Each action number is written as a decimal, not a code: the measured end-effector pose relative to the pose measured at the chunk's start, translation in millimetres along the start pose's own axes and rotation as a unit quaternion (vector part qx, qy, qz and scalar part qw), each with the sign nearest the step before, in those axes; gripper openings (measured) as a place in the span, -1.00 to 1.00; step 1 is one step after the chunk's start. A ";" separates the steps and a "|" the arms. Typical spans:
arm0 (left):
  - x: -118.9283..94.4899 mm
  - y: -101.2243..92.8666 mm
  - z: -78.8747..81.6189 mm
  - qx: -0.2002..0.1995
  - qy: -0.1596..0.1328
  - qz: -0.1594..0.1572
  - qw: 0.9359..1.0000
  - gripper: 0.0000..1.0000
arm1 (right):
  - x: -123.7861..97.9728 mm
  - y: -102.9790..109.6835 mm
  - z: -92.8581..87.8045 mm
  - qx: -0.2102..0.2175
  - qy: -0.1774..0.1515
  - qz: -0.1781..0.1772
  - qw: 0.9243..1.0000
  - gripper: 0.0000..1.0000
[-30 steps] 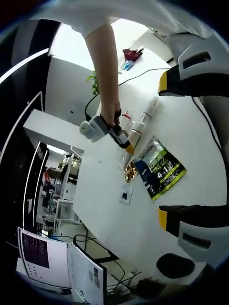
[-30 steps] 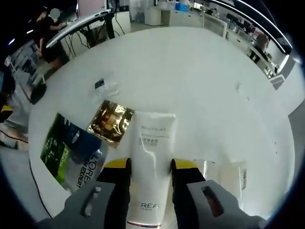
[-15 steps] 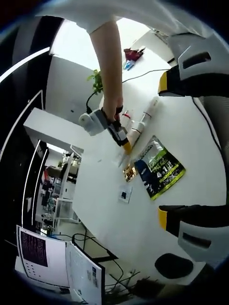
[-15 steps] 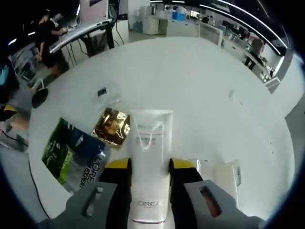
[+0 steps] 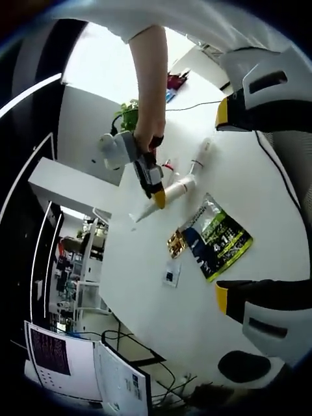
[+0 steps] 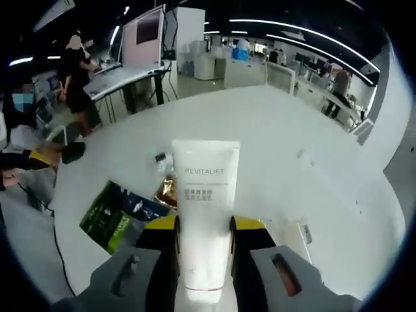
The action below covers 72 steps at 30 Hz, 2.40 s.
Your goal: Arrange the skincare products in the storage area until every visible bottle or jar stands upright without overlapping.
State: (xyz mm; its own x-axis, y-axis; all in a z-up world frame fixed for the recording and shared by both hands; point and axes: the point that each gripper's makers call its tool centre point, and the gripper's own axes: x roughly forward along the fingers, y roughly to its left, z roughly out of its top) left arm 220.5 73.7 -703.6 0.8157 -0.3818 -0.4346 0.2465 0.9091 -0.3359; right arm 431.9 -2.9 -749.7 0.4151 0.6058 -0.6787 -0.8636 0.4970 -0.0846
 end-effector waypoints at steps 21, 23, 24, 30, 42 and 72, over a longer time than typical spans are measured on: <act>-1.6 -42.1 57.8 -0.037 -0.079 -0.069 0.994 0.70 | -69.0 68.2 20.6 -0.015 -0.098 0.011 0.995 -0.45; -0.4 -46.6 64.7 -0.041 -0.085 -0.076 0.993 0.66 | -79.9 78.9 25.1 -0.018 -0.108 0.013 0.994 -0.45; 0.1 -48.8 69.8 -0.045 -0.092 -0.080 0.992 0.64 | -82.3 81.3 25.8 -0.019 -0.110 0.014 0.994 -0.45; -0.2 -58.8 81.7 -0.028 -0.105 -0.085 0.990 0.57 | -101.7 109.6 29.7 -0.032 -0.129 0.025 0.991 -0.45; -4.9 -80.2 79.8 -0.017 -0.110 -0.088 0.990 0.09 | -131.3 152.6 18.9 -0.050 -0.141 0.034 0.988 -0.44; 7.1 -144.1 90.3 0.139 -0.104 -0.127 0.977 -0.92 | -187.4 151.7 4.2 0.002 -0.163 -0.008 0.987 -0.41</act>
State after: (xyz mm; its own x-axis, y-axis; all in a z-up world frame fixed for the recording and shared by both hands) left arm 238.1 -44.9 -582.8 0.7913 -0.5849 -0.1782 0.5635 0.8107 -0.1589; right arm 224.3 -38.5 -632.3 0.4988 0.7653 -0.4067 -0.8555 0.5100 -0.0897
